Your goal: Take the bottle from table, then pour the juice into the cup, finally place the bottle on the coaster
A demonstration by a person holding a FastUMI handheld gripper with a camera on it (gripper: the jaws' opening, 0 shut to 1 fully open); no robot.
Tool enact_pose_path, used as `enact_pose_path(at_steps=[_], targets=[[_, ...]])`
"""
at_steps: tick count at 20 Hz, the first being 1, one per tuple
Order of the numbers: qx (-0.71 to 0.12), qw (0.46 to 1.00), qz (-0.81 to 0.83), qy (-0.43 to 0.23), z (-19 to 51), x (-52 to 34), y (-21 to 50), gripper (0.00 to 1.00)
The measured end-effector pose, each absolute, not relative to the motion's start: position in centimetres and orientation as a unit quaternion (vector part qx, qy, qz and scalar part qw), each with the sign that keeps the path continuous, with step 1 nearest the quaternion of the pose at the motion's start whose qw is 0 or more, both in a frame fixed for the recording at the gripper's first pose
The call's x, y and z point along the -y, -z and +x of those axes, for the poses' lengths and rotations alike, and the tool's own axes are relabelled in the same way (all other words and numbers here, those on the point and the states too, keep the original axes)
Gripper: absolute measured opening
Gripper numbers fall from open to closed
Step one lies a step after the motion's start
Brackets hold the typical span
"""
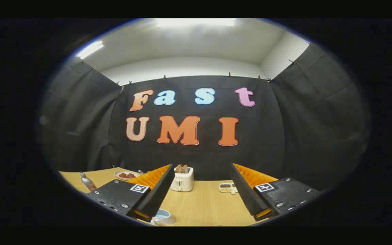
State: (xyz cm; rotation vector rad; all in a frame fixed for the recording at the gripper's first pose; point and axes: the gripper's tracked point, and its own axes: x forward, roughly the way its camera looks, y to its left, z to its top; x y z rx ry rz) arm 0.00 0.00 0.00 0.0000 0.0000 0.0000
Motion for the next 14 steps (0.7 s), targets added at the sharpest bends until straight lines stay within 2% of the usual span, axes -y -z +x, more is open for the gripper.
enact_pose_path(at_steps=[14], targets=[[0.001, 1.0, -0.012, -0.003, 0.4, -1.8, -1.2, 0.97]])
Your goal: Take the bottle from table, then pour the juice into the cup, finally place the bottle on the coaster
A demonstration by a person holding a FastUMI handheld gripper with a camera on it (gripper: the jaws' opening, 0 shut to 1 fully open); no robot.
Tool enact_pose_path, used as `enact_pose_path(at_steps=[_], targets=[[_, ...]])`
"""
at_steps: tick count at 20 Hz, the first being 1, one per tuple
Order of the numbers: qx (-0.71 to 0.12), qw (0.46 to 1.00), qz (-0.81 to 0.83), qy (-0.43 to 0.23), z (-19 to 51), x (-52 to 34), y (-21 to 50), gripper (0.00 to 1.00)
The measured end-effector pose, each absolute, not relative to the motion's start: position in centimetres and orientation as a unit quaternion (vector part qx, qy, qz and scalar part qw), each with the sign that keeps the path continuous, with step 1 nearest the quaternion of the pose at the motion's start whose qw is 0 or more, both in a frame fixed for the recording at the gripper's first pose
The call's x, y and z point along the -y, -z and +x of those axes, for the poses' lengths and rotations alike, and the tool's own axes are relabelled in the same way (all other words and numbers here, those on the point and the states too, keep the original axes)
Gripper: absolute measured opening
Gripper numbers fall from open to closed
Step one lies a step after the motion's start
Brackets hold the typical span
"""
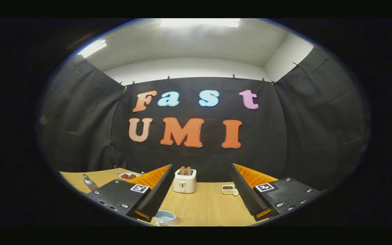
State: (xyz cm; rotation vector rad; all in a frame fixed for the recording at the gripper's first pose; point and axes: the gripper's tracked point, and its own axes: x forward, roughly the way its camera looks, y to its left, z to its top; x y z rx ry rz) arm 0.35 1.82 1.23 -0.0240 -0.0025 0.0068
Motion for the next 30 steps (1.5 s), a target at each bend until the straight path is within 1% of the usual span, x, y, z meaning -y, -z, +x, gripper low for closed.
enact_pose_path(at_steps=[14, 23, 26, 30], targets=[[-0.008, 1.0, -0.009, -0.012, 1.6, -3.2, -0.2, 0.97], [-0.01, 1.0, -0.01, -0.016, 0.9, -3.7, 0.0, 0.97], [-0.01, 0.999, 0.002, -0.034, 0.0, -5.7, 0.6, 0.97], [-0.031, 0.997, 0.011, -0.064, -1.1, -9.4, 2.7, 0.97]])
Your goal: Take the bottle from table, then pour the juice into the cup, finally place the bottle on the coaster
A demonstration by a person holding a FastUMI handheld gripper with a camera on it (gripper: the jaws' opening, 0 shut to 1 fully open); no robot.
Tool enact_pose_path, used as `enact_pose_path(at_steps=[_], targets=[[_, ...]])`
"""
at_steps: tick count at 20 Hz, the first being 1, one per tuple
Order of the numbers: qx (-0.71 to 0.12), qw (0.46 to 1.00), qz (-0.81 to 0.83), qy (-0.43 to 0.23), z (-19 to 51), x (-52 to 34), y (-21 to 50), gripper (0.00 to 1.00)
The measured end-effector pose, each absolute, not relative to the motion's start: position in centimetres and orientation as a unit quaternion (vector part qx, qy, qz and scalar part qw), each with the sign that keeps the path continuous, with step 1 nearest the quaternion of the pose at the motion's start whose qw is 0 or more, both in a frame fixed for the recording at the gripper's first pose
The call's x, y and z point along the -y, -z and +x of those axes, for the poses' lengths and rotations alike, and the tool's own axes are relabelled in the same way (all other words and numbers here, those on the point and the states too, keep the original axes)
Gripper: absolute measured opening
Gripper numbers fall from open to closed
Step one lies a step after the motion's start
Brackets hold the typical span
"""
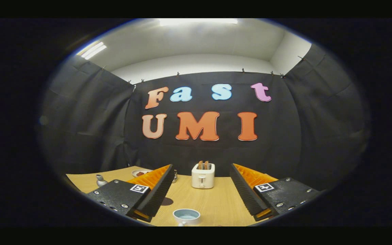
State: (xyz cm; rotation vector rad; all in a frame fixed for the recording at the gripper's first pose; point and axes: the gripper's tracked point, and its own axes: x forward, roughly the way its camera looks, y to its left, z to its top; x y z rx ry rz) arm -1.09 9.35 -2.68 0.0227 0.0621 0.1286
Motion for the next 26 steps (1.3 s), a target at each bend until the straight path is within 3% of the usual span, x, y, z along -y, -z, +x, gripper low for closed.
enact_pose_path(at_steps=[15, 26], targets=[[-0.124, 0.976, 0.035, -0.175, -5.1, -25.3, 12.8, 0.97], [-0.163, 0.965, 0.026, -0.206, -6.9, -34.4, 18.1, 0.98]])
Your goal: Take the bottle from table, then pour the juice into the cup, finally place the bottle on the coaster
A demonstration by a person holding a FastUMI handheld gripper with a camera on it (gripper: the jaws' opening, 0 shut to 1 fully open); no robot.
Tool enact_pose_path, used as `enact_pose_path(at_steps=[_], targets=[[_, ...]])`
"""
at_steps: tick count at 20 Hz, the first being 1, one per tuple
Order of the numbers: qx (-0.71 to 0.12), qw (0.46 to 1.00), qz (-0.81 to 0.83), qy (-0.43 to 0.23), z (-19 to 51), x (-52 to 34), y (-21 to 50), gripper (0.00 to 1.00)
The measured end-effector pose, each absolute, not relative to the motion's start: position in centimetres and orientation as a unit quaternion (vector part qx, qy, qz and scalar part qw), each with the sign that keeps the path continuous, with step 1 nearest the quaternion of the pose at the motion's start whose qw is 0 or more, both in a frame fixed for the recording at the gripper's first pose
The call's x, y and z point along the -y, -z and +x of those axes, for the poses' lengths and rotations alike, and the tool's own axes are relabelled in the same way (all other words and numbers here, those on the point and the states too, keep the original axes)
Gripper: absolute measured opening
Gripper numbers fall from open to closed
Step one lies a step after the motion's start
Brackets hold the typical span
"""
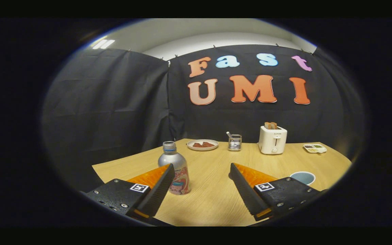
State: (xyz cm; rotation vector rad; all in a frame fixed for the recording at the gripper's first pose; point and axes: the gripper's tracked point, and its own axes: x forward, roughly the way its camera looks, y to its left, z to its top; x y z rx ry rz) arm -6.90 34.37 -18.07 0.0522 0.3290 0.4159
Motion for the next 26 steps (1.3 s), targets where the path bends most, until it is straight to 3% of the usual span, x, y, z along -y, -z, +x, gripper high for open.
enact_pose_path(at_steps=[9, 26], targets=[[-0.203, 0.953, 0.048, -0.221, -7.2, -40.1, 21.5, 0.98], [-0.255, 0.958, 0.038, -0.122, -4.9, -41.9, 28.5, 0.96]])
